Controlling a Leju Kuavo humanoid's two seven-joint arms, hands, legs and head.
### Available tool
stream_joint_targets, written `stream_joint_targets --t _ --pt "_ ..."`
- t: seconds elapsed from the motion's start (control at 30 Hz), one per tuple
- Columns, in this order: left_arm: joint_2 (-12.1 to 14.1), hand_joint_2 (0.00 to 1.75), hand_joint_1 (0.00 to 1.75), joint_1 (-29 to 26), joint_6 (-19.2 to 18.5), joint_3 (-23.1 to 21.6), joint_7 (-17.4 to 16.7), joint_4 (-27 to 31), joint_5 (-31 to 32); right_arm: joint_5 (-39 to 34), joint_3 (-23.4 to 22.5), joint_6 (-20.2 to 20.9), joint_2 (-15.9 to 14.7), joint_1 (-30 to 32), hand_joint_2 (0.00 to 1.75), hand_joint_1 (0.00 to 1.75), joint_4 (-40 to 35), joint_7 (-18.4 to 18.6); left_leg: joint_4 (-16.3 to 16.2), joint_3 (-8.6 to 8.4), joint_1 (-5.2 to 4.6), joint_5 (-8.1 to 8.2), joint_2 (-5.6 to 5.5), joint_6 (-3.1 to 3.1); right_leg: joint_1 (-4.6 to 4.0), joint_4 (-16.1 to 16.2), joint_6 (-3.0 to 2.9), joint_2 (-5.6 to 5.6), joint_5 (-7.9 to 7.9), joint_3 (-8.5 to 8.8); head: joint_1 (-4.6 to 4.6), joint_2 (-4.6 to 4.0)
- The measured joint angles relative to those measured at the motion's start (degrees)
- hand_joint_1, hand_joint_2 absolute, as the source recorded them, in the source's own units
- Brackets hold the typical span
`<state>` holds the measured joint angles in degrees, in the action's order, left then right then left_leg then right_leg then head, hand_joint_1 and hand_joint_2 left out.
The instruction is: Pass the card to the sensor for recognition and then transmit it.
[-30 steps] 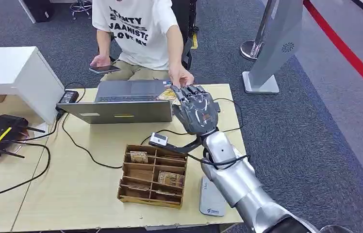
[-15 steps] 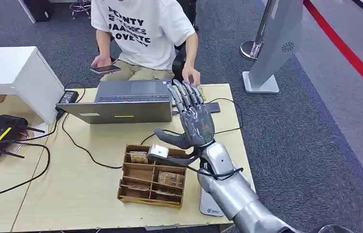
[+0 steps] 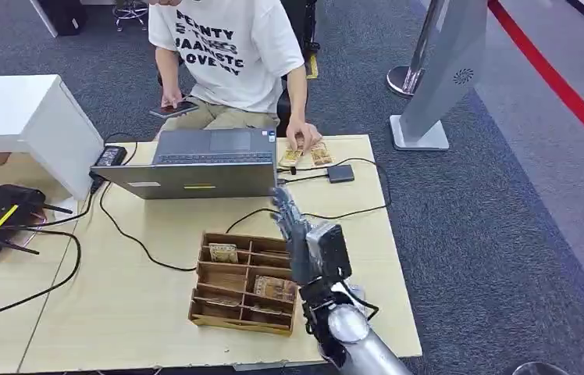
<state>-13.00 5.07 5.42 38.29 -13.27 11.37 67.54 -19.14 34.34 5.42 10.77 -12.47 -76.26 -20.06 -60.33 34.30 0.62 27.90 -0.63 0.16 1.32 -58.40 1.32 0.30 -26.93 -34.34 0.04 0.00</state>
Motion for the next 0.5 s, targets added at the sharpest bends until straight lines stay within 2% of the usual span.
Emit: stream_joint_targets --t 0.13,0.23,0.33,0.5 --pt "0.2 0.0 0.0 0.1 -0.1 0.0 -0.7 0.0 1.0 -13.4 1.5 16.5 -1.9 2.5 0.0 0.0 -0.3 -0.4 0.0 0.0 0.0 0.01 0.0 0.0 0.0 0.0 0.0 0.01 0.0 0.01 0.02 0.0" --pt "0.4 0.0 0.0 0.5 -0.5 0.0 -1.4 0.0 1.6 -20.1 2.2 26.4 -2.7 3.7 0.0 0.0 0.7 -0.4 0.0 0.0 -0.01 0.01 0.01 0.0 0.01 0.0 0.0 0.01 0.0 0.02 0.02 0.0" --pt "0.6 0.0 0.0 0.9 -0.5 0.0 -1.4 0.0 2.0 -24.9 2.3 33.0 -3.1 4.3 0.0 0.0 2.7 -0.4 0.0 0.0 -0.01 0.0 0.0 0.0 0.01 0.0 0.0 0.01 0.0 0.02 0.02 0.0" --pt "0.9 0.0 0.0 1.4 -0.9 0.0 -1.8 0.0 2.5 -28.1 2.3 36.6 -3.1 4.3 0.0 0.0 5.1 0.3 0.0 -0.01 0.0 -0.01 0.01 0.0 0.0 0.0 0.0 0.02 0.01 0.02 0.02 0.0"
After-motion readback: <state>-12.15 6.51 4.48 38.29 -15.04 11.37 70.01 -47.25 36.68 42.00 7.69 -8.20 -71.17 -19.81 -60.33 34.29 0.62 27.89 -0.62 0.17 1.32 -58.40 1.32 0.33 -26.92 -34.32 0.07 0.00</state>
